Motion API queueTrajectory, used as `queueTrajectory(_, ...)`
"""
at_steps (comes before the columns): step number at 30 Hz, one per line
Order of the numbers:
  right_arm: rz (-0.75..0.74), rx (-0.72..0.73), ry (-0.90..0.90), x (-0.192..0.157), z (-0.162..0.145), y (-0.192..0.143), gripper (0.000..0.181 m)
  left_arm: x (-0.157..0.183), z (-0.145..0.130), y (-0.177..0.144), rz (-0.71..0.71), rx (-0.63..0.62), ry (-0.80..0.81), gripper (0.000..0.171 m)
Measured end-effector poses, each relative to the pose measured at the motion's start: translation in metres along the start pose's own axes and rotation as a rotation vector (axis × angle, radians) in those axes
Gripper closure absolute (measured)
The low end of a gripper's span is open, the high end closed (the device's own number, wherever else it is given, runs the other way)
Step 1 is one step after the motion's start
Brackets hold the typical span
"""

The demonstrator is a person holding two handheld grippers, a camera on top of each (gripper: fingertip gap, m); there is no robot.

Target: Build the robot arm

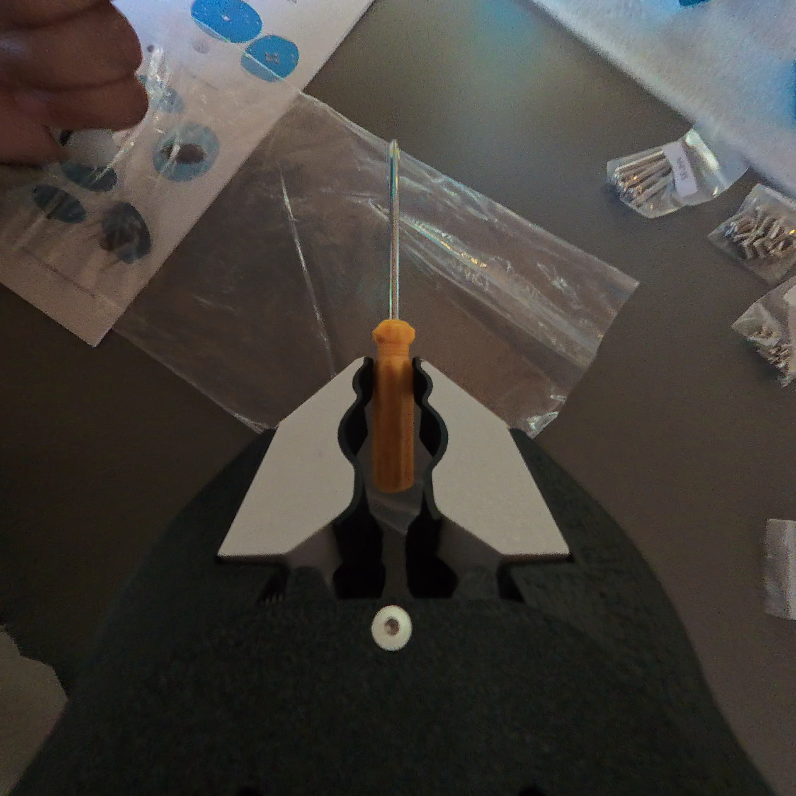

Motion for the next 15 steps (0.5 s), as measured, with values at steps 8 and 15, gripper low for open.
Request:
queueTrajectory(8,0.043,0.001,0.025,0.002,-0.011,0.011,0.165,-0.009,-0.002,-0.001,-0.119,0.037,-0.171,0.165)
queueTrajectory(15,-0.065,0.049,-0.083,-0.001,-0.02,0.009,0.159,-0.013,-0.004,0.0,-0.129,0.029,-0.201,0.166)
Point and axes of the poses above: each gripper's, where its closed fingertips meet, y out along the fingers, z out of its top, x = y × z across the jaws, the point moved 9 cm from there along -y, back along the fingers, and after that the axes turned 13 degrees about -x, right-handed, at the moved point
